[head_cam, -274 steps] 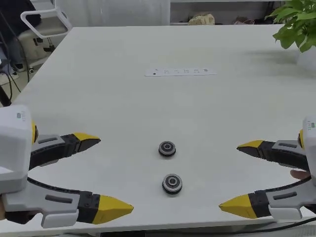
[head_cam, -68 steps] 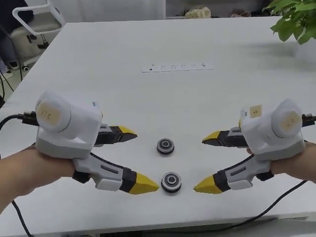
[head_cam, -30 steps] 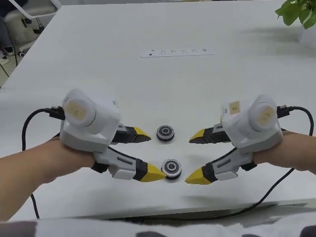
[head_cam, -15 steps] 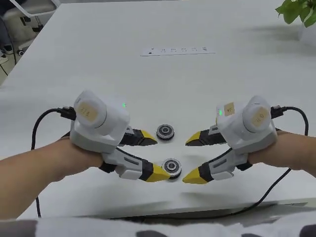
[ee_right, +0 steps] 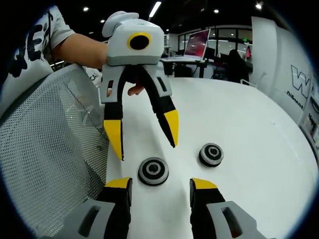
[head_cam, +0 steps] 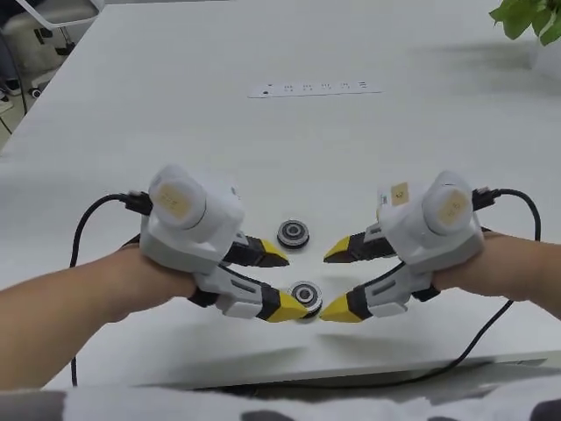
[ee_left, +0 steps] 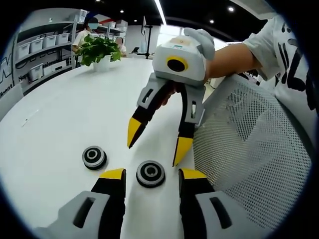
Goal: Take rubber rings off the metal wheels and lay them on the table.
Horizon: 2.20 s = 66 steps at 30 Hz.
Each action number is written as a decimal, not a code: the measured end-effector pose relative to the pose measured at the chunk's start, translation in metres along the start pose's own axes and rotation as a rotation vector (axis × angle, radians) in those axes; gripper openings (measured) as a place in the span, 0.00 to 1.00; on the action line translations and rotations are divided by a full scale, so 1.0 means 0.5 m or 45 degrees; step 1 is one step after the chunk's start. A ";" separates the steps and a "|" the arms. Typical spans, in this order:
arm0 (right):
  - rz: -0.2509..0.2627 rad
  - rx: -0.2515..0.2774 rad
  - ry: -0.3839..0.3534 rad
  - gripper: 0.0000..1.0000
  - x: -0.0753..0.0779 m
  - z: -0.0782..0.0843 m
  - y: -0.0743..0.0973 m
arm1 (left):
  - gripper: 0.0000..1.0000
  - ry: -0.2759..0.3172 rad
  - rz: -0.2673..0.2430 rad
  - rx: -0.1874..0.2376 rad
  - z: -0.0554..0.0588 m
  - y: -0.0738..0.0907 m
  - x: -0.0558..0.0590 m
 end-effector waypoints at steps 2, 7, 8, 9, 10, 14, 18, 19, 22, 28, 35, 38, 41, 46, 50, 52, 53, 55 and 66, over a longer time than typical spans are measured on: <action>-0.002 -0.002 0.002 0.44 -0.001 0.001 -0.001 | 0.37 0.004 0.003 0.001 0.000 -0.003 -0.001; -0.006 -0.001 -0.005 0.44 -0.002 0.003 -0.003 | 0.32 -0.009 0.016 -0.010 0.002 -0.011 0.003; -0.009 0.002 -0.013 0.44 -0.003 0.003 -0.003 | 0.31 -0.013 0.019 -0.018 0.003 -0.013 0.004; -0.011 0.006 -0.016 0.44 -0.003 0.003 -0.004 | 0.31 -0.014 0.020 -0.021 0.003 -0.015 0.004; -0.012 0.006 -0.019 0.44 -0.003 0.003 -0.004 | 0.30 -0.016 0.021 -0.023 0.004 -0.016 0.004; -0.012 0.003 -0.020 0.44 -0.004 0.006 -0.004 | 0.27 -0.013 0.027 -0.020 0.005 -0.022 0.007; -0.013 0.002 -0.025 0.44 -0.003 0.009 -0.005 | 0.22 -0.027 0.036 -0.029 0.008 -0.028 0.012; -0.013 0.001 -0.026 0.44 -0.003 0.009 -0.005 | 0.22 -0.029 0.037 -0.032 0.009 -0.029 0.013; -0.012 -0.003 -0.029 0.44 -0.003 0.012 -0.006 | 0.21 -0.041 0.036 -0.046 0.013 -0.035 0.016; -0.011 -0.013 -0.031 0.44 -0.002 0.018 -0.007 | 0.16 -0.061 0.006 -0.049 0.015 -0.036 0.012; -0.011 -0.015 -0.031 0.44 -0.002 0.019 -0.009 | 0.11 -0.141 -0.042 -0.064 0.015 -0.039 0.011; -0.014 -0.013 -0.029 0.43 -0.004 0.015 -0.012 | 0.10 -0.192 -0.060 -0.075 0.015 -0.040 0.011; -0.018 -0.006 -0.025 0.43 -0.006 0.010 -0.014 | 0.10 -0.200 -0.067 -0.077 0.014 -0.039 0.012; -0.021 -0.004 -0.023 0.42 -0.007 0.008 -0.017 | 0.09 -0.192 -0.079 -0.067 0.015 -0.040 0.012; -0.025 -0.001 -0.031 0.40 -0.007 0.007 -0.023 | 0.09 -0.192 -0.077 -0.062 0.016 -0.040 0.011; -0.028 0.001 -0.036 0.39 -0.007 0.007 -0.026 | 0.09 -0.191 -0.078 -0.058 0.016 -0.040 0.011; -0.029 0.003 -0.039 0.38 -0.008 0.007 -0.027 | 0.09 -0.191 -0.080 -0.056 0.016 -0.040 0.011; -0.033 0.008 -0.046 0.36 -0.009 0.007 -0.029 | 0.09 -0.201 -0.086 -0.060 0.016 -0.040 0.013; -0.050 0.043 -0.093 0.27 -0.019 0.008 -0.038 | 0.09 -0.186 -0.091 -0.063 0.015 -0.041 0.012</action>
Point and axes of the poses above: the centre of the closed fingertips' face, and the gripper's own axes: y roughly backward along the fingers, x roughly to its right, z roughly out of its underside, the point moved 4 cm from there along y, roughly backward along the fingers, and after that the axes turned 11 degrees about -y, right-handed, at the moved point
